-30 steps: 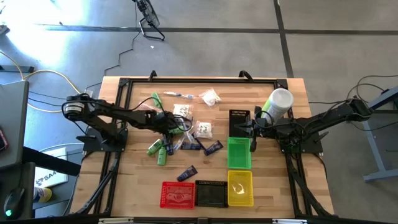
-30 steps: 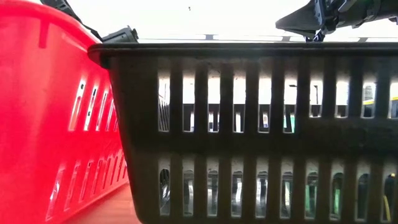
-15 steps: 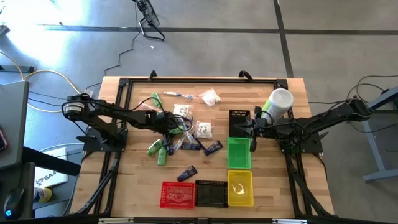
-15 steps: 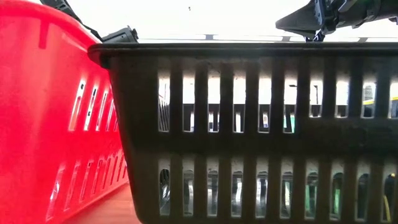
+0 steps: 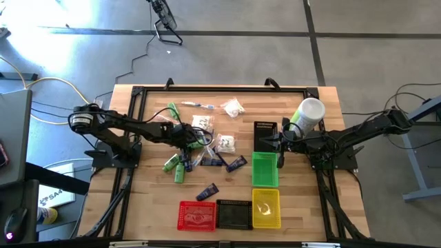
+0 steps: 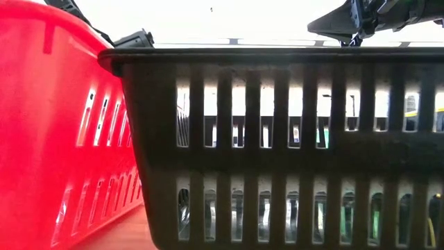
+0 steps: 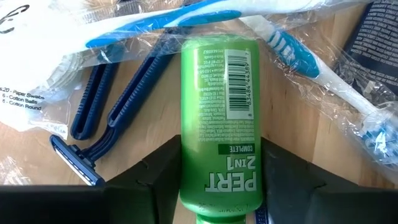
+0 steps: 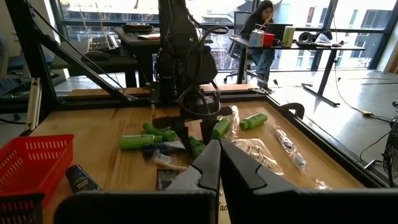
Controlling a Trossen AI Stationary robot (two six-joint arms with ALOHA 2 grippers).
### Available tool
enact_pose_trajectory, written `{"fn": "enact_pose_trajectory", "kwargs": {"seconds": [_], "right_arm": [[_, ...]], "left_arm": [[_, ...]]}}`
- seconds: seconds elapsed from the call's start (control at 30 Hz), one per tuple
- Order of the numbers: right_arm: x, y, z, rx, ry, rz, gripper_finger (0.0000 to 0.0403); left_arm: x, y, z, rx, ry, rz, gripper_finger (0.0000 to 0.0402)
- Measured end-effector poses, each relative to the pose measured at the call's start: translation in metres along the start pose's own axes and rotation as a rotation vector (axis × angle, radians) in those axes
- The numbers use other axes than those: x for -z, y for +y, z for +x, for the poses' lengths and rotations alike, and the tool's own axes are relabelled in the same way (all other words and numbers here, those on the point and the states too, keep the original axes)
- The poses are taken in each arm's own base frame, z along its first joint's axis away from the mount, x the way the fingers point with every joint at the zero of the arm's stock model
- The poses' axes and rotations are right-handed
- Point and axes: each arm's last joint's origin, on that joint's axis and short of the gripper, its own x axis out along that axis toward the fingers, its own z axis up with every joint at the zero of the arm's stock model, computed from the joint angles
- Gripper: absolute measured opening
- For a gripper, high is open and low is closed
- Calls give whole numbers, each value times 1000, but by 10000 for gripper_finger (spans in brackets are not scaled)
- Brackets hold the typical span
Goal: Pick & Place Travel size toiletries
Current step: Put the green shampoo bottle into the red bin
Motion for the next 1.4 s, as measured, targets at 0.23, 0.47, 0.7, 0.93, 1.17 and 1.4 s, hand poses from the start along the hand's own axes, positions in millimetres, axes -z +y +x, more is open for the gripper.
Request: {"fn": "enact_pose_trajectory", "kwargs": {"seconds": [0.23, 0.47, 0.7, 0.93, 1.17, 1.4], "right_arm": [[0, 0, 0, 0, 0, 0, 3], [0, 0, 0, 0, 0, 0, 3], [0, 0, 0, 0, 3, -2, 3], [0, 0, 0, 0, 4, -2, 3], [0, 0, 0, 0, 3, -2, 3], [0, 0, 0, 0, 1, -1, 3]], "left_arm": [[0, 0, 0, 0, 0, 4, 177], [0, 1, -13, 2, -11, 3, 167], [-2, 1, -40, 23, -61, -25, 172], [-4, -4, -69, 174, -149, -91, 172], [-14, -34, -99, 299, -217, -89, 173], [-25, -80, -127, 339, -258, -16, 173]]}}
